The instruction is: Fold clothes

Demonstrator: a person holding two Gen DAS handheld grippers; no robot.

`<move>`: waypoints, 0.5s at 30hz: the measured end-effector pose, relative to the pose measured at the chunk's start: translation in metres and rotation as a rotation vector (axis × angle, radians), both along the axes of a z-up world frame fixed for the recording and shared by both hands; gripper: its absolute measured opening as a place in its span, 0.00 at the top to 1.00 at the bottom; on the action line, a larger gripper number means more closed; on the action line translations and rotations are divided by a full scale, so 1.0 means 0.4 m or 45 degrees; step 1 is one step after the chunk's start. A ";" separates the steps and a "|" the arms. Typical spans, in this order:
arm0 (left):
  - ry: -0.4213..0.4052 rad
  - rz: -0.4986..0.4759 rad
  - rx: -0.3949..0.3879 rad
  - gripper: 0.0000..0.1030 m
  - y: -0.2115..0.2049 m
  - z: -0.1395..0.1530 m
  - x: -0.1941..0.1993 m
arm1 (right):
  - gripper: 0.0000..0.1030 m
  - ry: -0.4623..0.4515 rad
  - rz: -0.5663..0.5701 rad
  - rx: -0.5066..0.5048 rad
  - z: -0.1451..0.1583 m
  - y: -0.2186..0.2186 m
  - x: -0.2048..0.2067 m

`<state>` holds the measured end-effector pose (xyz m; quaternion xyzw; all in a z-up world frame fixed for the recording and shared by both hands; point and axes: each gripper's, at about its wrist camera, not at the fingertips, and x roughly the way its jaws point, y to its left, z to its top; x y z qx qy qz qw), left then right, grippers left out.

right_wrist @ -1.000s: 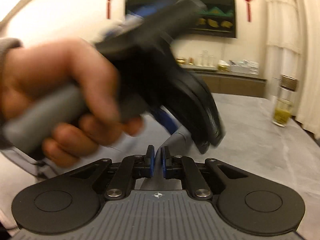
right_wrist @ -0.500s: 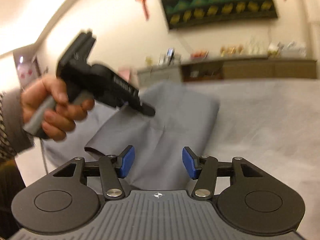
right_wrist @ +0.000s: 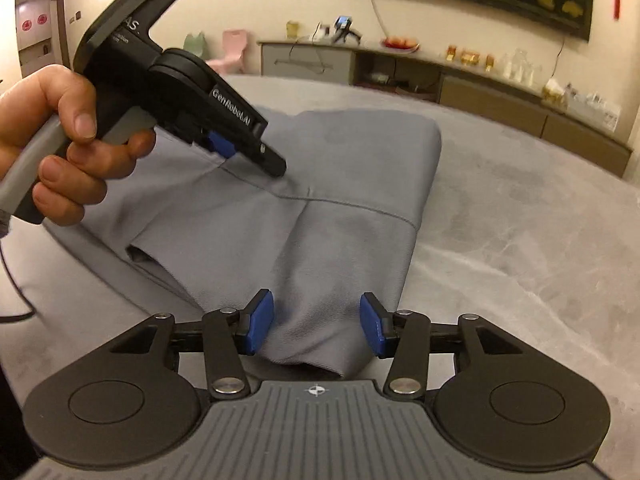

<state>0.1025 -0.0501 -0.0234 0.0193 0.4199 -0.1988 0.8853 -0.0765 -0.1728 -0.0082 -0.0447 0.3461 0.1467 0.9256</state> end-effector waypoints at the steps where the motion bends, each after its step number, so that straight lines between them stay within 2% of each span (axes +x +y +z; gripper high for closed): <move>1: -0.070 0.005 0.014 0.72 0.011 0.024 -0.028 | 0.51 -0.016 0.015 0.024 0.027 -0.004 -0.009; 4: -0.154 -0.043 -0.051 0.72 0.044 0.073 -0.110 | 0.51 -0.108 -0.001 0.028 0.098 -0.012 0.012; 5: -0.133 -0.079 -0.073 0.72 0.045 0.070 -0.128 | 0.51 -0.131 -0.015 0.002 0.108 -0.012 0.038; 6: -0.112 -0.122 -0.080 0.72 0.041 0.062 -0.147 | 0.55 -0.131 -0.025 -0.013 0.109 -0.012 0.069; 7: -0.094 -0.159 -0.079 0.72 0.035 0.051 -0.165 | 0.64 -0.105 -0.041 -0.020 0.100 -0.013 0.121; 10: -0.024 -0.196 -0.014 0.74 0.021 -0.011 -0.193 | 0.72 0.021 -0.065 -0.026 0.046 -0.010 0.273; 12: -0.012 -0.189 0.000 0.73 0.020 -0.036 -0.202 | 0.72 0.108 -0.089 -0.053 0.001 0.000 0.356; 15: -0.025 -0.182 0.010 0.74 0.022 -0.056 -0.218 | 0.72 0.132 -0.131 -0.017 -0.005 0.001 0.403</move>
